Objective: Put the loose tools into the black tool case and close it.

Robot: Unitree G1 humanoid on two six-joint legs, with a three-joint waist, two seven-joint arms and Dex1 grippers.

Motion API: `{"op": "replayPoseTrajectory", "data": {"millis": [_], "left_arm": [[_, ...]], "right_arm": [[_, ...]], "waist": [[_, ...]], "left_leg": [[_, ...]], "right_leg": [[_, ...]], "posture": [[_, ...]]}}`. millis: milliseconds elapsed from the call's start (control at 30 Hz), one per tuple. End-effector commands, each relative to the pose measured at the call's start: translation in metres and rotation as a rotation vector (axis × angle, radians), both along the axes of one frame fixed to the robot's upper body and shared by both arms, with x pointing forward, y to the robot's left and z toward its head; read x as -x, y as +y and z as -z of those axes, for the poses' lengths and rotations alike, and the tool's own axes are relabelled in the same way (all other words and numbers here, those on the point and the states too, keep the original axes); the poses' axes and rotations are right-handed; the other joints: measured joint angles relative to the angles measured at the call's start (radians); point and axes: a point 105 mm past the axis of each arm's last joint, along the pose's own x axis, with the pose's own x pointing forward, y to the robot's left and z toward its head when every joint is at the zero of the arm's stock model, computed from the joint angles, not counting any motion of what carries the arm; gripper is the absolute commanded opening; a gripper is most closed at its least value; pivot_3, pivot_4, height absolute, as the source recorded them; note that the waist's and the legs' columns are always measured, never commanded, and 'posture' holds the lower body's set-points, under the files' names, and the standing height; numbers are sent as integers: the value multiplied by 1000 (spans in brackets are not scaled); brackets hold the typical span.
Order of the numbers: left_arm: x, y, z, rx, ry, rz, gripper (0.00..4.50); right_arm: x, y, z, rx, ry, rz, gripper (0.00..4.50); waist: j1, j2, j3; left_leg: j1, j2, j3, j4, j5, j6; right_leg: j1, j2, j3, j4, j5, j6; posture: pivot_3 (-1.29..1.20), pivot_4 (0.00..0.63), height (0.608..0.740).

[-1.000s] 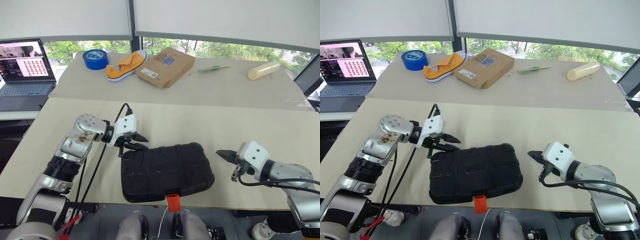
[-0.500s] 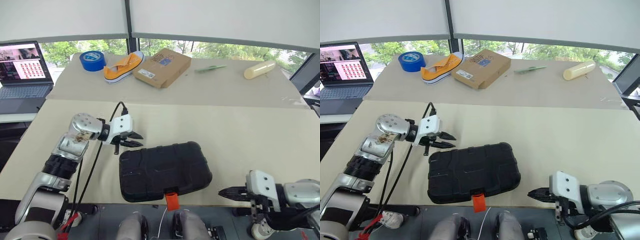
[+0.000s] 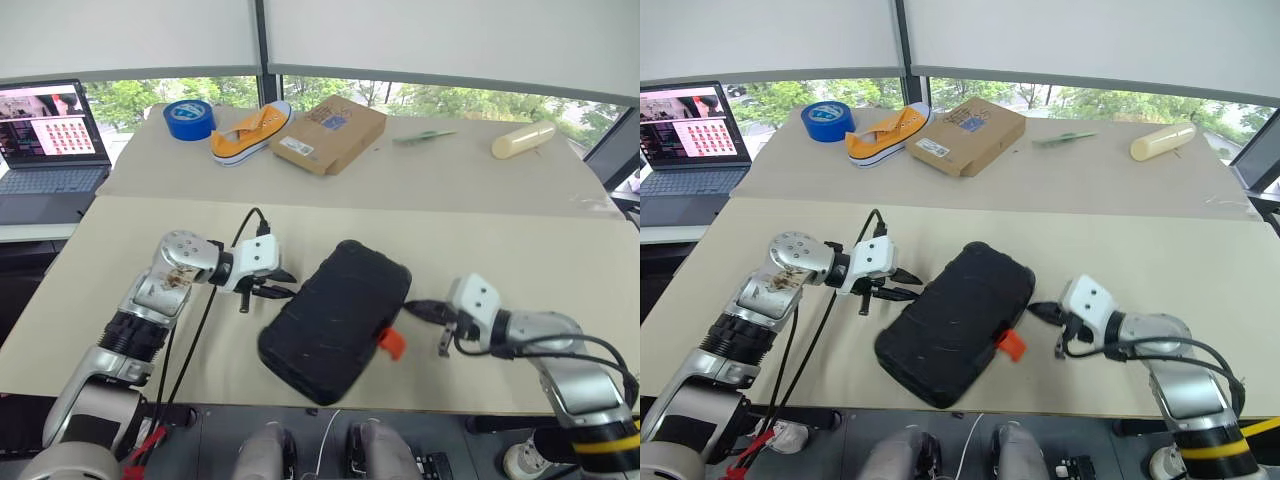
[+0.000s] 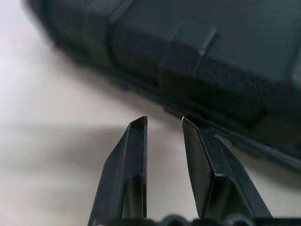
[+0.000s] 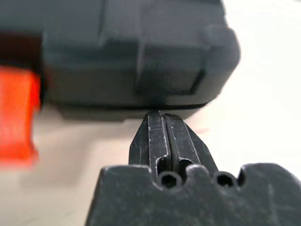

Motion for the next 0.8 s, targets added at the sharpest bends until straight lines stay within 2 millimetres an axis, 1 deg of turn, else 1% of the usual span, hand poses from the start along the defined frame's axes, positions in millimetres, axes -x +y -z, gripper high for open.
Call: {"op": "replayPoseTrajectory", "data": {"millis": [33, 100, 133, 167, 233, 333, 400, 467, 533, 600, 733, 800], "left_arm": [[0, 0, -31, 63, -71, 9, 1284], [0, -3, -49, 138, -32, -10, 1284], [3, -7, -59, 183, -4, -4, 1284], [9, -17, -66, 212, 20, 31, 1284], [20, -33, -69, 212, 43, 102, 1284], [33, -53, -49, 131, 27, 223, 1284], [32, -66, -33, 83, 4, 266, 1284], [30, -79, -18, 38, -4, 305, 1284], [31, -87, -2, -26, -13, 357, 1284], [29, -88, 13, -93, -32, 387, 1284], [26, -85, 24, -144, -48, 417, 1284], [25, -84, 27, -149, -55, 422, 1284]], "right_arm": [[9, -10, -13, 7, -8, -16, 0], [19, -16, -17, -3, 25, -30, 0], [25, -20, -19, -7, 48, -37, 0], [32, -23, -19, 5, 72, -45, 0], [43, -26, -18, 33, 93, -64, 0], [57, -22, -15, 51, 136, -99, 0], [62, -18, -12, 57, 149, -112, 0], [62, -13, -10, 59, 150, -113, 0], [61, -9, -8, 64, 148, -113, 0], [60, -4, -7, 69, 145, -118, 0], [57, 2, -6, 72, 139, -111, 0], [54, 4, -2, 74, 146, -98, 0]], "waist": [[0, 0, 0], [-1, 0, 0], [-2, 0, 0], [-1, 0, 0], [2, 0, 0], [0, 1, 0], [0, 1, 0], [-2, 1, 0], [-3, 1, 0], [-2, 1, 0], [-1, 3, -2], [-1, 3, -2]], "left_leg": [[0, 0, 0, 0, 0, 0], [0, 0, 0, 0, 0, 0], [0, 0, 0, 0, 0, 0], [0, 0, 0, 0, 0, 0], [0, 0, -2, 1, 0, 0], [3, 0, -2, 0, -1, 1], [7, 0, -2, -1, -1, 1], [8, 0, -2, -1, -1, 1], [8, 0, -2, -1, -1, 1], [8, 0, -3, 0, -1, 1], [12, 0, -3, 0, -2, 3], [12, 0, -4, 0, -2, 3]], "right_leg": [[0, 0, 0, 0, 0, 0], [0, 0, 0, 0, 0, 0], [0, 0, -1, 0, 0, 0], [0, 0, 0, 0, 0, 0], [1, -1, 0, 0, 0, 0], [5, -1, 2, -1, 0, 1], [9, 0, 3, -1, 0, 1], [9, 1, 3, -1, 0, 1], [9, 1, 4, -2, 0, 1], [10, 1, 4, -2, 0, 1], [13, -1, 4, -2, 0, 1], [14, -1, 4, -2, 0, 1]], "posture": [[0, 150, 731], [0, 150, 731], [0, 150, 731], [0, 150, 731], [0, 150, 731], [0, 150, 731], [0, 150, 731], [0, 150, 731], [0, 150, 731], [0, 150, 731], [0, 150, 731], [0, 150, 731]]}}
